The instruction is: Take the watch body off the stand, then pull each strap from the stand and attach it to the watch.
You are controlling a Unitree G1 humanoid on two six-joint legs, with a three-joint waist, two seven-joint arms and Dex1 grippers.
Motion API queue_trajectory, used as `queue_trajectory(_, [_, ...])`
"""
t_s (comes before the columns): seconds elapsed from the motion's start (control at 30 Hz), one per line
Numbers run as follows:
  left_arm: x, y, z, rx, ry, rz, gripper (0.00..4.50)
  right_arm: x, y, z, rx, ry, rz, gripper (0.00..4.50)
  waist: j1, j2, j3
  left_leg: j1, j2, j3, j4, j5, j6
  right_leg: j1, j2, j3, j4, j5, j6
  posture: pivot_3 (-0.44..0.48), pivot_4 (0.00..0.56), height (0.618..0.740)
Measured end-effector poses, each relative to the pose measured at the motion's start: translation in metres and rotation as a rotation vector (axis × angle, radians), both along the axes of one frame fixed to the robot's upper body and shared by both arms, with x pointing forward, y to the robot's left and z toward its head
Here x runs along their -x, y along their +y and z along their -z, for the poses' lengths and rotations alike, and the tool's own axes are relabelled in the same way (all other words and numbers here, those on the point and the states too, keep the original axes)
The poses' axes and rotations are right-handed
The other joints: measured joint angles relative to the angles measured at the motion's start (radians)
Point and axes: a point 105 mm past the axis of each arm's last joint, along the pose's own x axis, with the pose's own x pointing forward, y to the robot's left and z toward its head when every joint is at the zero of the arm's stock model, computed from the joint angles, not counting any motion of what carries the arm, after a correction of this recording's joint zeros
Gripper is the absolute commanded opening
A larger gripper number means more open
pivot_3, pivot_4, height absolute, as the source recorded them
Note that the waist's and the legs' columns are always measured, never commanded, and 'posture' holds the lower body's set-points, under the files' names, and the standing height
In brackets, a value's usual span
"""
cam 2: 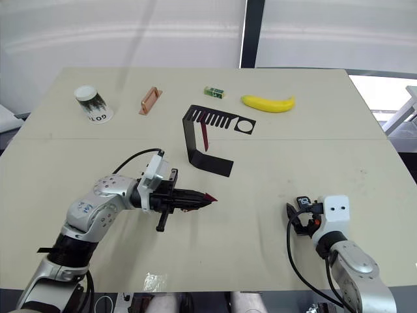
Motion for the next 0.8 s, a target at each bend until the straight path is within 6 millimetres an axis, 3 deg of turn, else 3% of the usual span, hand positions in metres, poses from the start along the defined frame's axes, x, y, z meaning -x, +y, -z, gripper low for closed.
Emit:
queue_trajectory(0.07, [0.0014, -0.0018, -0.0025, -0.001, -0.008, 0.001, 0.0, -0.0001, -0.0007, 0.0, 0.002, 0.0, 0.006, 3.62, 0.0, 0.0, 0.0, 0.0, 0.0, 0.0, 0.0, 0.0, 0.0, 0.0, 0.0, 0.0, 0.0, 0.0, 0.0, 0.0, 0.15, 0.74])
queue_trajectory(0.13, [0.0007, -0.0027, -0.0038, -0.002, -0.006, -0.004, 0.0, -0.0001, -0.001, 0.0002, 0.002, 0.0, 0.01, 2.7, 0.0, 0.0, 0.0, 0.0, 0.0, 0.0, 0.0, 0.0, 0.0, 0.0, 0.0, 0.0, 0.0, 0.0, 0.0, 0.0, 0.15, 0.74])
queue_trajectory(0.63, [-0.0021, -0.0082, -0.0065, 0.002, 0.017, -0.027, 0.0, 0.0001, -0.0036, 0.0013, 0.015, 0.005, 0.02, 2.7, 0.0, 0.0, -0.001, 0.0, 0.0, 0.0, 0.001, 0.0, 0.0, 0.0, 0.0, 0.0, 0.0, 0.0, 0.0, 0.0, 0.15, 0.74])
queue_trajectory(0.77, [-0.0032, -0.0097, -0.01, 0.007, 0.005, -0.027, 0.0, -0.0007, -0.0038, 0.0006, 0.017, 0.003, 0.018, 1.61, 0.0, 0.0, -0.001, 0.0, 0.0, 0.0, 0.001, 0.0, 0.0, 0.0, 0.0, 0.0, 0.001, 0.0, 0.0, 0.0, 0.15, 0.74])
queue_trajectory(0.8, [-0.0038, -0.0096, -0.0111, 0.008, 0.001, -0.029, 0.0, -0.0008, -0.0044, 0.0, 0.024, 0.004, 0.015, 1.62, 0.001, 0.0, -0.001, 0.0, 0.0, 0.0, 0.001, 0.0, 0.0, 0.0, 0.0, 0.0, 0.001, 0.0, 0.0, 0.0, 0.15, 0.74])
